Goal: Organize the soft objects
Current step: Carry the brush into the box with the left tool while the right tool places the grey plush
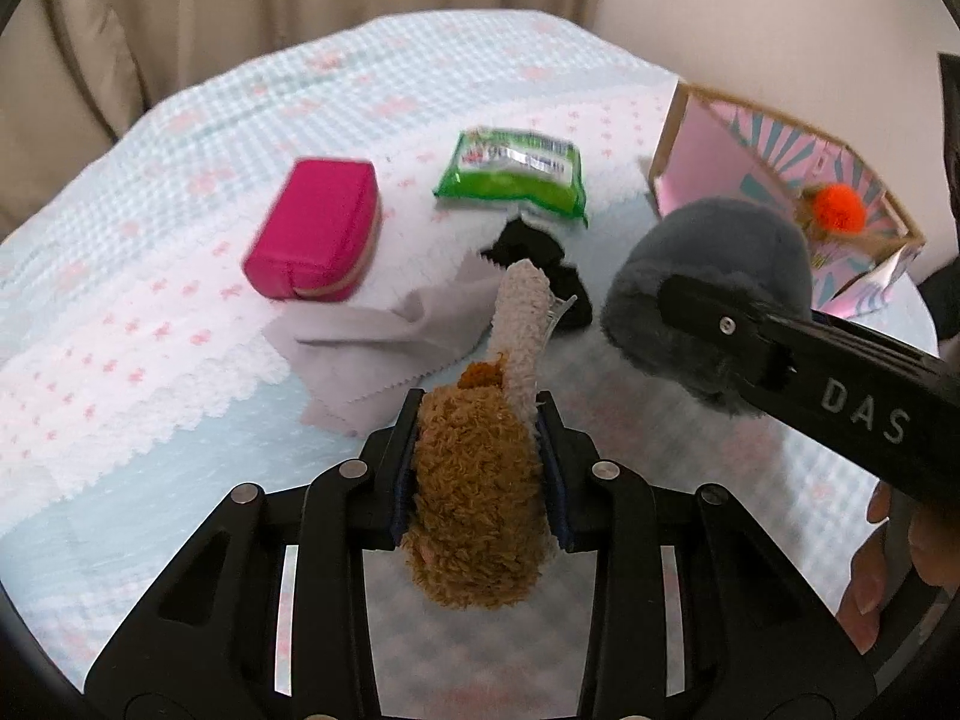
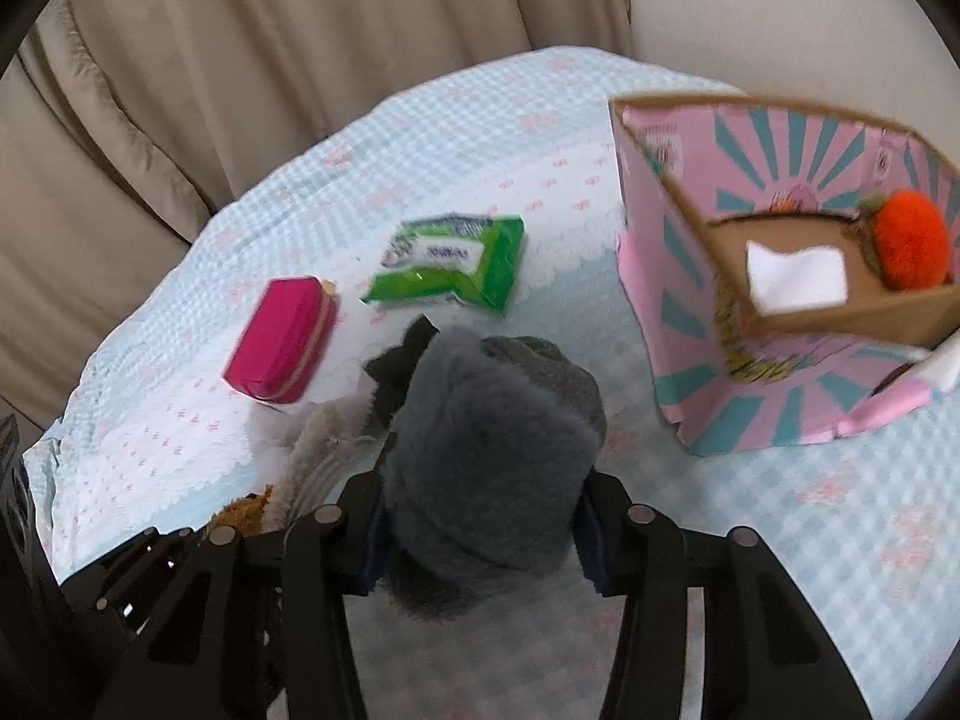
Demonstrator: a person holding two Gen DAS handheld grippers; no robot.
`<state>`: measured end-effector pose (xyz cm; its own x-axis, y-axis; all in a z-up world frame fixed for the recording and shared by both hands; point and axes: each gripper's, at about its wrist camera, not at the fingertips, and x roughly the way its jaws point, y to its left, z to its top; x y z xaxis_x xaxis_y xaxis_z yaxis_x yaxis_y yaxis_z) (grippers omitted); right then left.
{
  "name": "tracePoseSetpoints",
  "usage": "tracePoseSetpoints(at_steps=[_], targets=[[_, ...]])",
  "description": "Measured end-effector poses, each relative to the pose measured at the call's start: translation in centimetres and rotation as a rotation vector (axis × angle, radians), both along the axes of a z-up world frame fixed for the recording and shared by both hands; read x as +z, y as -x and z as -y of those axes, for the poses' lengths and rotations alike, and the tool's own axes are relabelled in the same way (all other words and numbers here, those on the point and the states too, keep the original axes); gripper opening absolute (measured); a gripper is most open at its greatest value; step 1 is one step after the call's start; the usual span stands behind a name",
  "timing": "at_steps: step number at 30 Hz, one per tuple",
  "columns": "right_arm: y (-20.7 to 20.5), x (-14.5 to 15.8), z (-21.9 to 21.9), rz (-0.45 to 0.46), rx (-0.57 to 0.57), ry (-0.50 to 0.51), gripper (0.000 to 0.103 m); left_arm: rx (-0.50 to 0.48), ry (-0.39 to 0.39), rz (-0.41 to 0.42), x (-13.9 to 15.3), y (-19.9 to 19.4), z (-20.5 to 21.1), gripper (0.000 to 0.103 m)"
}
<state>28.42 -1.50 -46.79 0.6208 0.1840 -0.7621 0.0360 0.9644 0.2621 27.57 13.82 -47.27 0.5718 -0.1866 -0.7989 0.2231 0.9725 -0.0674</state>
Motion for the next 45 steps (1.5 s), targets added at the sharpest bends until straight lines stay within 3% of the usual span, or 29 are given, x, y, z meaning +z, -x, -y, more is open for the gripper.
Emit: tracePoseSetpoints(at_steps=[6,14,18,24,34,40,45], targets=[[2.0,5.9,0.0,0.043,0.012,0.02,0.045,0.035,0.022,0.041,6.2,1.3,-0.9,0.031],[5.0,15.9,0.8,0.115,0.0,0.044,0.045,0.071,0.045,0.112,16.6,3.1,-1.4,0.031],[6.3,20.4,1.4,0.154,-0.014,0.052,0.045,0.061,0.044,0.157,21.6,3.7,-0.6,0.031],[7.6,25.7,3.5,0.213,-0.027,0.084,0.045,0.04,0.046,0.202,26.8,4.0,1.9,0.031],[7.3,29.1,10.4,0.21,-0.009,0.129,0.045,0.028,0.084,0.163,29.7,3.0,9.7,0.031],[5.4,28.8,16.3,0.15,-0.002,0.145,0.045,0.002,0.08,0.097,28.0,0.4,16.3,0.031],[2.7,26.8,20.9,0.104,0.036,0.165,0.045,0.01,0.069,0.02,25.3,-2.5,21.1,0.031]])
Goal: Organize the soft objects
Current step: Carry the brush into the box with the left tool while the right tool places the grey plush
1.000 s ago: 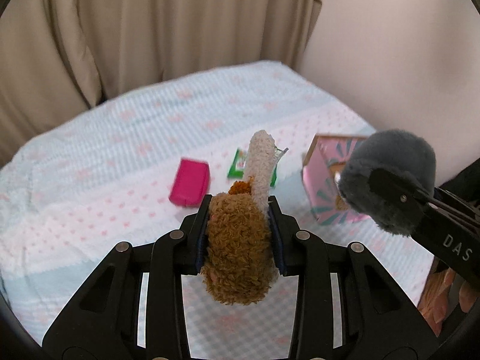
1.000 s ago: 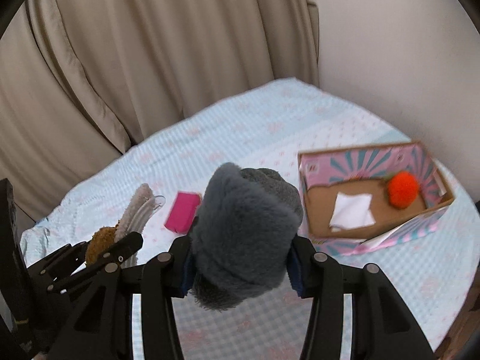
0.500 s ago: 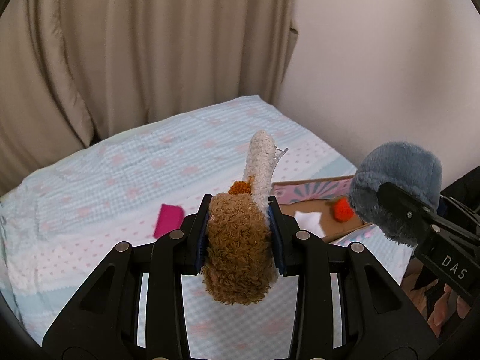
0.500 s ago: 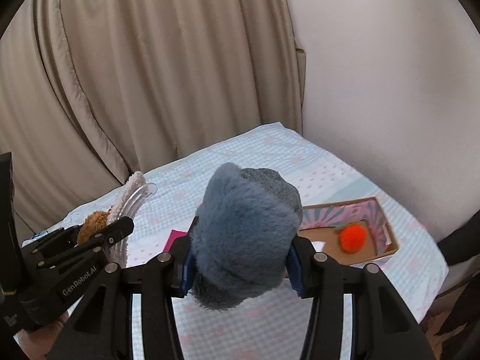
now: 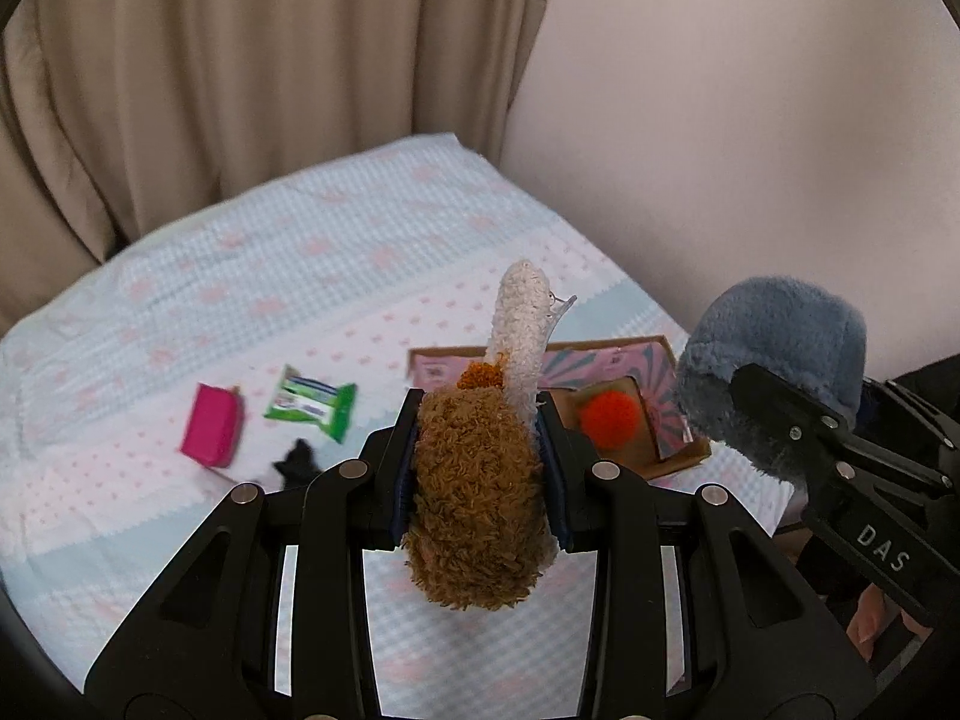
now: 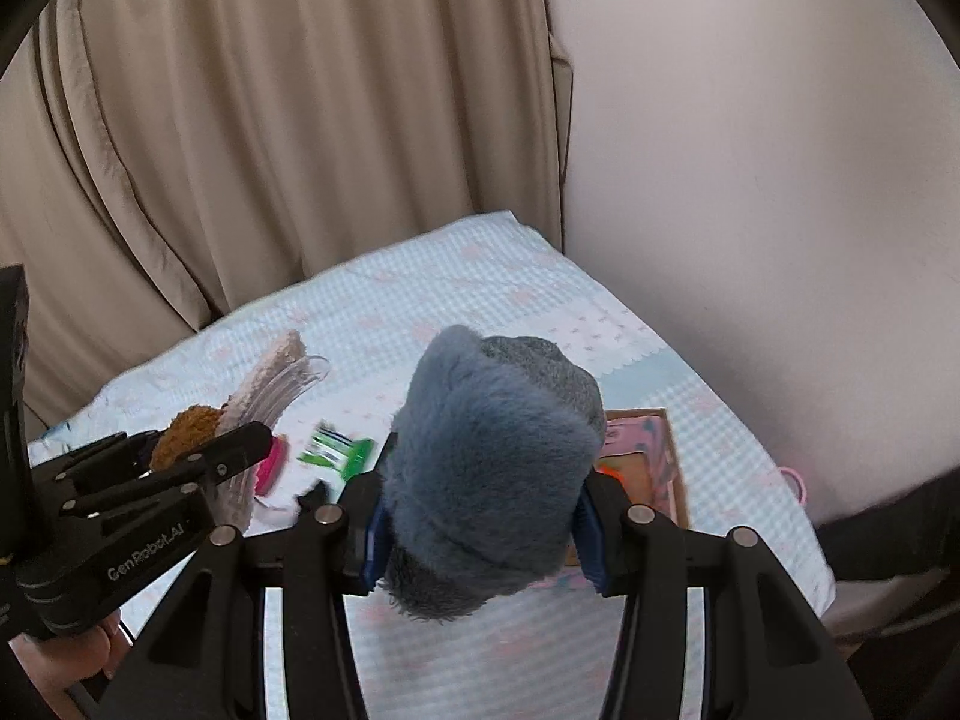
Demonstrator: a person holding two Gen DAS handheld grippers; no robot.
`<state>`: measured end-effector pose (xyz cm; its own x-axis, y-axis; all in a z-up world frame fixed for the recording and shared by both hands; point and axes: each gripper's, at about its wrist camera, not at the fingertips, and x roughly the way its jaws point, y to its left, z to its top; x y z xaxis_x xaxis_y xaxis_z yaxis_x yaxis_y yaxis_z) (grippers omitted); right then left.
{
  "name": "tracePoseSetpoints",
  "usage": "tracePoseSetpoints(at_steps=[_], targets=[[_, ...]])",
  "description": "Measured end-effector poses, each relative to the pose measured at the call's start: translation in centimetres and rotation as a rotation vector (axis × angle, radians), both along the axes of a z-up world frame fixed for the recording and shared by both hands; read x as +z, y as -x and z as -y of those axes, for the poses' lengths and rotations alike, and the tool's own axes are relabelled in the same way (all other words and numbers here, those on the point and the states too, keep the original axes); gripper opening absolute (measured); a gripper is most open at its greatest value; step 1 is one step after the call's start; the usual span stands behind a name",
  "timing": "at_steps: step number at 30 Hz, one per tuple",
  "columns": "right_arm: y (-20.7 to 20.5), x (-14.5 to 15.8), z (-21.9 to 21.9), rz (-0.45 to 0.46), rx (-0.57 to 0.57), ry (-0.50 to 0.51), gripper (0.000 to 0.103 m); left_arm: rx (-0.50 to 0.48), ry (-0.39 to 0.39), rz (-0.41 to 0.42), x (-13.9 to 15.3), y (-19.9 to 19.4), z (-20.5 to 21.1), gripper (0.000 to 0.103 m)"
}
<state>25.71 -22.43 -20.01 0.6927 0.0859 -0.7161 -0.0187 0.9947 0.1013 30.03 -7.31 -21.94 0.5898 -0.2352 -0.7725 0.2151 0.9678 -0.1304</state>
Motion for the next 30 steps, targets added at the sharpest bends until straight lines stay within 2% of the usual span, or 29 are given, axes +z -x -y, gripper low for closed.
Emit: tracePoseSetpoints(at_steps=[5,12,16,19,23,28,30], targets=[[-3.7,-2.9,3.7,-0.071,0.051,0.013,0.045,0.027,-0.016,-0.063,-2.8,-3.4,3.6,0.031],[-7.8,-7.7,5.8,-0.184,0.167,0.038,0.045,0.036,-0.068,-0.182,-8.4,-8.6,7.2,0.031],[-9.8,-11.4,6.1,-0.265,0.228,0.018,0.045,0.027,-0.094,-0.334,-13.7,-11.0,7.6,0.031],[-11.2,-14.4,6.0,-0.333,0.27,0.008,0.045,0.019,-0.126,-0.402,-16.6,-12.2,7.8,0.031],[-12.1,-17.8,5.5,-0.406,0.322,0.004,0.045,0.006,-0.157,-0.452,-19.0,-13.6,8.5,0.031],[-12.2,-20.6,5.6,-0.48,0.355,0.024,0.045,-0.012,-0.174,-0.477,-20.1,-14.6,9.6,0.031],[-12.3,-21.1,5.6,-0.503,0.37,0.03,0.046,-0.009,-0.165,-0.472,-19.7,-15.1,9.8,0.038]])
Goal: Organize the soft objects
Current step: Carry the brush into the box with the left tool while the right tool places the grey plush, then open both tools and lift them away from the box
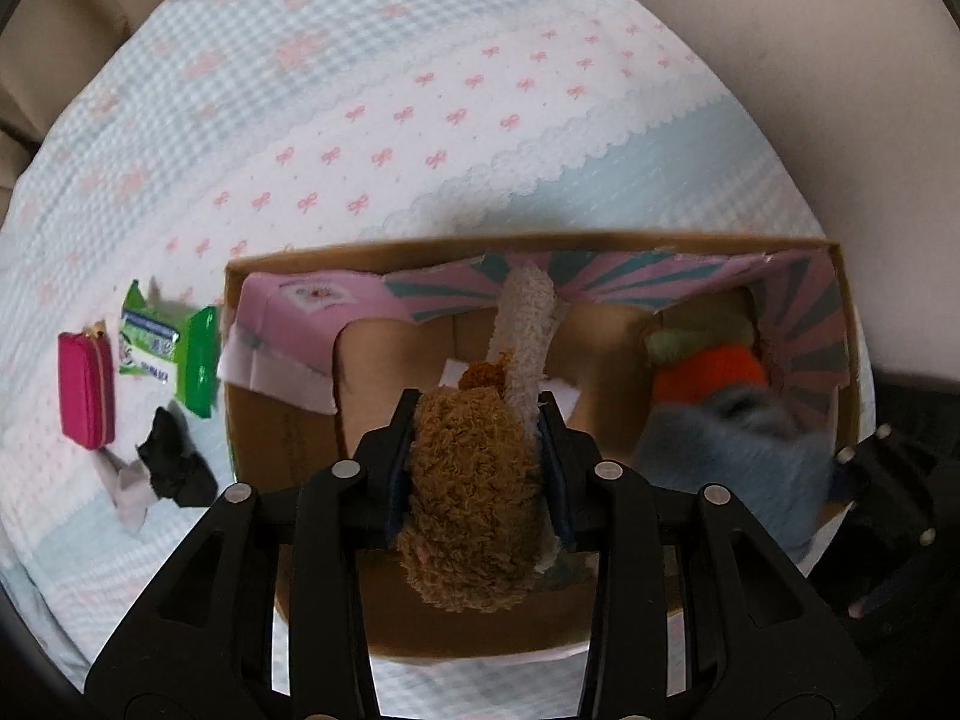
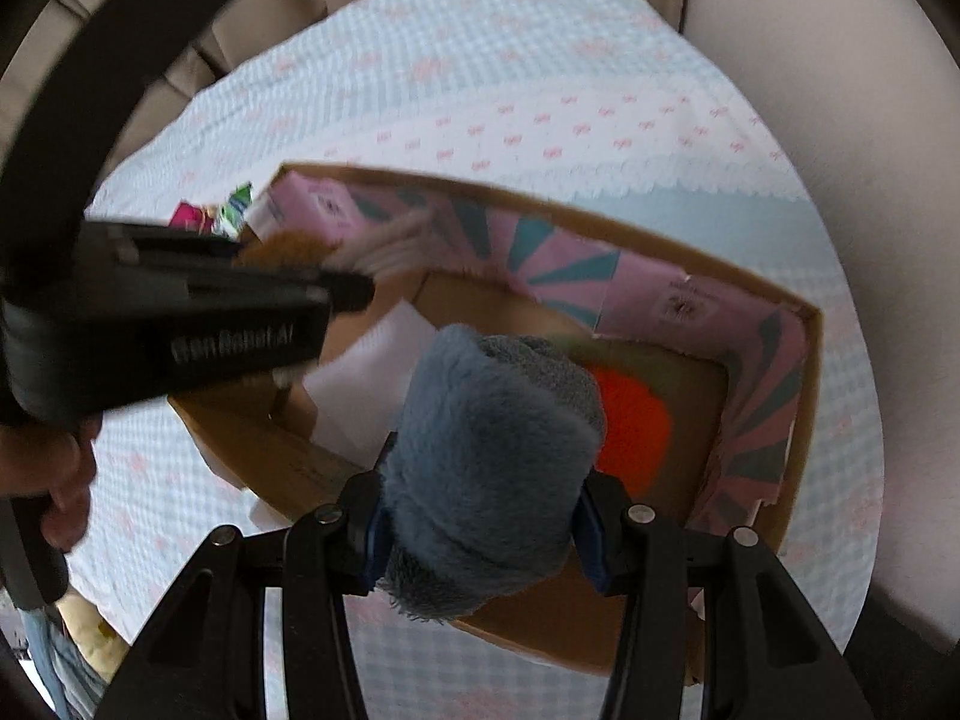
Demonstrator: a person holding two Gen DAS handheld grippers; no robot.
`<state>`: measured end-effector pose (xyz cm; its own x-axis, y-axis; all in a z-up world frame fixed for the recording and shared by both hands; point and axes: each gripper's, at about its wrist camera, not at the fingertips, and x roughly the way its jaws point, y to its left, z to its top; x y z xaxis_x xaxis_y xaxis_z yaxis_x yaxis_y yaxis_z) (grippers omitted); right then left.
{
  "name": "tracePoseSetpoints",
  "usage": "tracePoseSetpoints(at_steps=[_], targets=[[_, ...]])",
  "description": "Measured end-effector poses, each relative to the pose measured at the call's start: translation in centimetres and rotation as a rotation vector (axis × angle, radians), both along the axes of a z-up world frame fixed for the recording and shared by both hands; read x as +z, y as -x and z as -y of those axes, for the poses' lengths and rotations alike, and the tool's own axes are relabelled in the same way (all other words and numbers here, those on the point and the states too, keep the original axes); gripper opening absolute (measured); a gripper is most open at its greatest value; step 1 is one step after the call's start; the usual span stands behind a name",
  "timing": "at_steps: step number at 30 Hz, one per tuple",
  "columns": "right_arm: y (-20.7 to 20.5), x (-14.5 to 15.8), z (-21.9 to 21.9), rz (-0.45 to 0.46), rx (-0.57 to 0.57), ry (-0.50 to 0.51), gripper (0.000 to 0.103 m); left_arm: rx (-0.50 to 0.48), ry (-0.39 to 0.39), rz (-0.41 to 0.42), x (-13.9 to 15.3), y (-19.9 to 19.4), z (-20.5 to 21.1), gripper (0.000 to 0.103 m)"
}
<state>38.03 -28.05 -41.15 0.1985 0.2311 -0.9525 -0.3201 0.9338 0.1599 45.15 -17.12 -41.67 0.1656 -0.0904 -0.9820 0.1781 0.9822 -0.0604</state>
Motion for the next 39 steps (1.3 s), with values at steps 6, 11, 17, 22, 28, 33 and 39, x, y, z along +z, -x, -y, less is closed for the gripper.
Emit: tracePoseSetpoints(at_steps=[6,11,17,22,28,33,39], targets=[[0.3,-0.7,0.6,-0.025,-0.007,-0.026,0.096,-0.001,-0.013,-0.002,0.5,-1.0,0.6,0.103],[1.1,-0.3,0.8,0.016,0.013,-0.021,0.103,0.0,-0.018,-0.016,0.6,-0.8,0.8,0.103],[1.4,0.8,1.4,0.052,0.005,-0.036,0.103,-0.002,-0.02,0.001,1.5,0.2,1.2,0.103],[1.6,1.8,1.4,0.078,0.008,-0.03,0.103,0.001,-0.01,0.02,2.6,0.9,1.3,0.103],[2.9,3.9,1.2,0.114,-0.003,-0.019,0.103,-0.003,-0.011,0.059,4.9,2.0,1.3,0.103],[3.7,6.3,1.1,0.148,-0.01,-0.003,0.103,0.001,0.019,0.109,7.7,3.6,0.8,0.103],[5.7,9.7,0.3,0.194,-0.032,0.008,0.103,0.0,0.054,0.172,11.6,6.3,-0.6,0.103]])
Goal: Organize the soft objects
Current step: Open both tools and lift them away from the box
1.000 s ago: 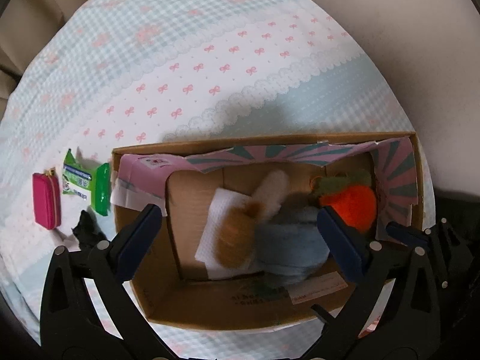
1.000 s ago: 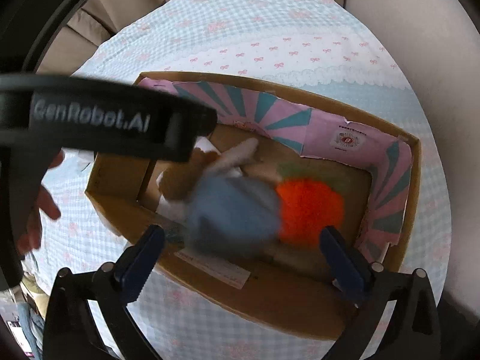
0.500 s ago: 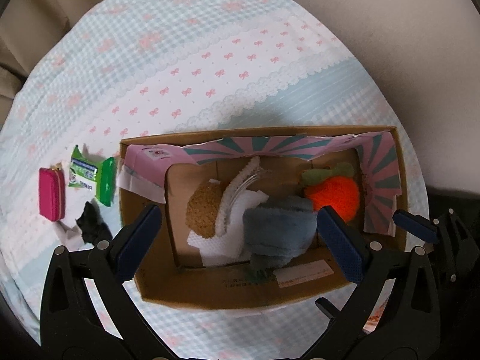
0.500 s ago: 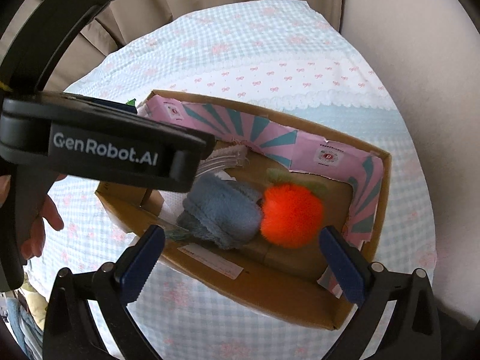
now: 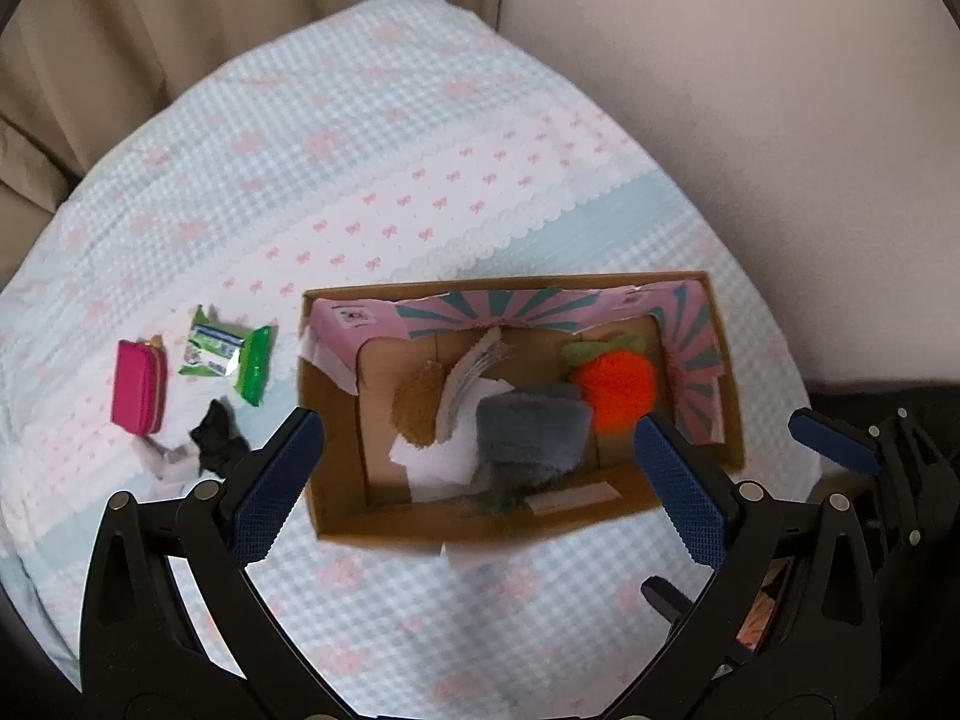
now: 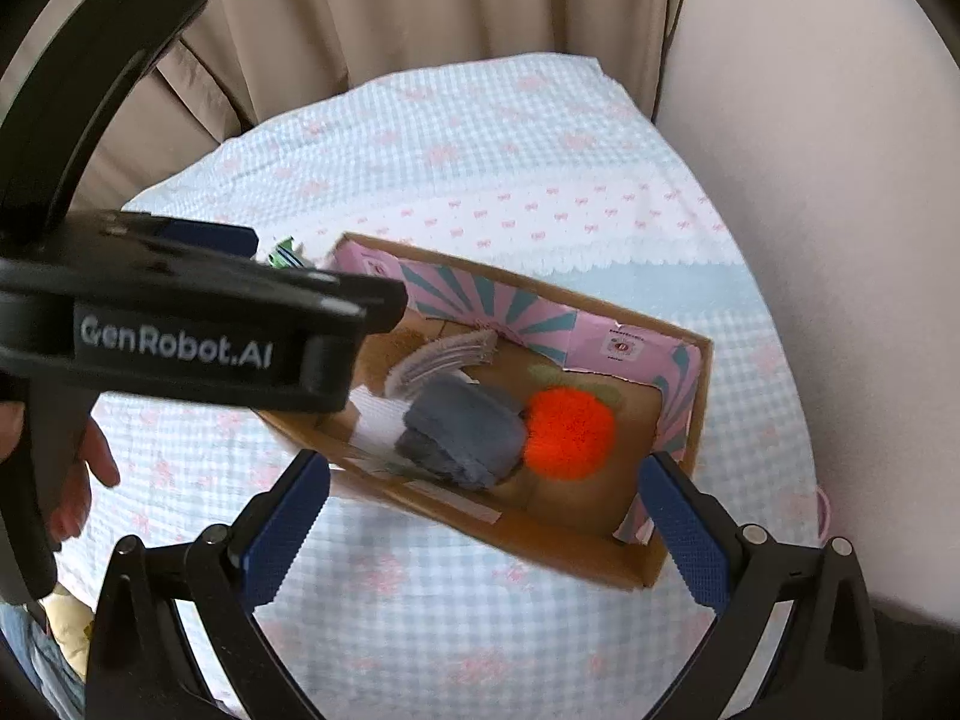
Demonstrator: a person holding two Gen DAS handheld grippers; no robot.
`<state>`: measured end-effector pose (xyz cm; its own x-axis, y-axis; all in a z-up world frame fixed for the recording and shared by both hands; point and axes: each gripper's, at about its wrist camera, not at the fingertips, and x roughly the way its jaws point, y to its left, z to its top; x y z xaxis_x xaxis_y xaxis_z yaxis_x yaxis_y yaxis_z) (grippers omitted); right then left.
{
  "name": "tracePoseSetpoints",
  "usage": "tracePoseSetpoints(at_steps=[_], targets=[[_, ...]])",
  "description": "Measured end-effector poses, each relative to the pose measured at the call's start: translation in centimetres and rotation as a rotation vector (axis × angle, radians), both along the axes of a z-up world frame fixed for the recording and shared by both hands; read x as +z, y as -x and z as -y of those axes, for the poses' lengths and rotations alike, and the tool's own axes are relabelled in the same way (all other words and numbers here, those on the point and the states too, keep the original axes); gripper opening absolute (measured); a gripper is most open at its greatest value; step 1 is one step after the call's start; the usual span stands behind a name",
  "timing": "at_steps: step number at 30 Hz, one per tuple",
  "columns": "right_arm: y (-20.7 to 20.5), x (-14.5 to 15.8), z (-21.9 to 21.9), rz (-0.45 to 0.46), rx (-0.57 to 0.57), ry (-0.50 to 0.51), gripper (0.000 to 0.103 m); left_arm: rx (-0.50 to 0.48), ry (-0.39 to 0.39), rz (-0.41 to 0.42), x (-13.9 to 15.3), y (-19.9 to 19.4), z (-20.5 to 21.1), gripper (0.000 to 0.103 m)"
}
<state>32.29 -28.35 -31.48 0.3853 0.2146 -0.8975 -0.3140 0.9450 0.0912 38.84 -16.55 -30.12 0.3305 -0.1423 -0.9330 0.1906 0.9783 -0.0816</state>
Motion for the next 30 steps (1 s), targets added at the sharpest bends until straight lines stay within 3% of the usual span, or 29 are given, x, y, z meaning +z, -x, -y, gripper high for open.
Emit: tracePoseSetpoints(at_steps=[8,16,21,30], targets=[[3.8,6.5,-1.9,0.083,-0.059,0.053,0.103,0.006,0.043,0.108,6.8,5.1,-3.8,0.103],[8.6,12.6,-4.4,0.172,-0.19,0.047,0.103,0.03,0.029,0.274,13.0,11.9,-11.1,0.103],[11.6,14.9,-7.0,0.246,-0.295,0.055,0.103,0.069,0.039,0.332,14.4,15.3,-16.7,0.103],[16.1,16.1,-14.0,0.335,-0.359,-0.044,0.103,0.141,0.024,0.41,14.8,21.0,-27.2,0.103]])
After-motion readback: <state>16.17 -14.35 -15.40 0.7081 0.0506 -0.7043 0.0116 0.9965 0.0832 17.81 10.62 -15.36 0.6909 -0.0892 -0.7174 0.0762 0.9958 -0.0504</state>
